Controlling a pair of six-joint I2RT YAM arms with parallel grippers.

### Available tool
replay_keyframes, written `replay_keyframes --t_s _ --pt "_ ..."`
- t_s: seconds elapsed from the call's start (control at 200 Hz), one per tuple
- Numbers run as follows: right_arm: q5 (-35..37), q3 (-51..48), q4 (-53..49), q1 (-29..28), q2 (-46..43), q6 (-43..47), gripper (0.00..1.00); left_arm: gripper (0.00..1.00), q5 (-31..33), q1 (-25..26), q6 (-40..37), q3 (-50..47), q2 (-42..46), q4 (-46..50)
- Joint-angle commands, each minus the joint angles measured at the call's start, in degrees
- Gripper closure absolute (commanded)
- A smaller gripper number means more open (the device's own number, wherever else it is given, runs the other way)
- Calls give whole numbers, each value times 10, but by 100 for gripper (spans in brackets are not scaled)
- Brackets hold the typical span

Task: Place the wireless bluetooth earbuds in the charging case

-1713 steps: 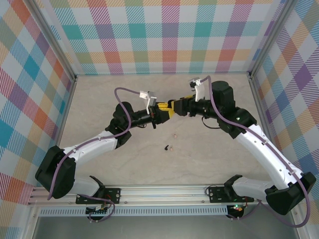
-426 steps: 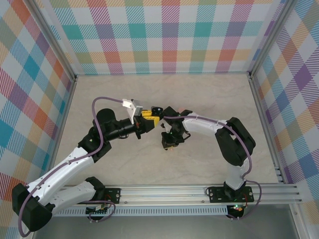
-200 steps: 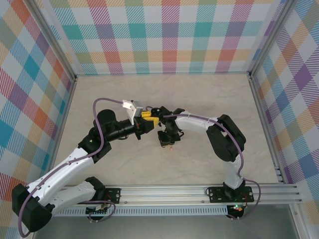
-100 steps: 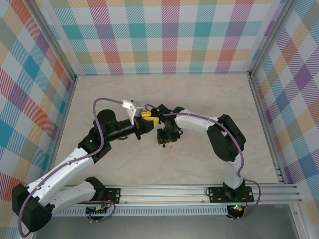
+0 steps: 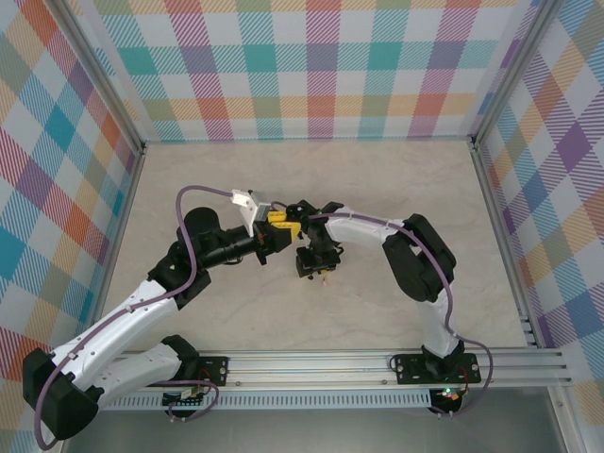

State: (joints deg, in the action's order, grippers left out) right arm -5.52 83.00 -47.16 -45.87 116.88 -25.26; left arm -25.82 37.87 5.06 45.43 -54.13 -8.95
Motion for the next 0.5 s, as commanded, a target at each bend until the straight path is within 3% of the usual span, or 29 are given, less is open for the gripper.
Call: replay_keyframes --t_s 0.0,0.495 --pt "-19 15 -16 -6 11 6 56 80 2 7 -6 -3 8 -9" --pt "-7 38 -20 -11 42 -2 78 81 7 7 -6 -9 9 -6"
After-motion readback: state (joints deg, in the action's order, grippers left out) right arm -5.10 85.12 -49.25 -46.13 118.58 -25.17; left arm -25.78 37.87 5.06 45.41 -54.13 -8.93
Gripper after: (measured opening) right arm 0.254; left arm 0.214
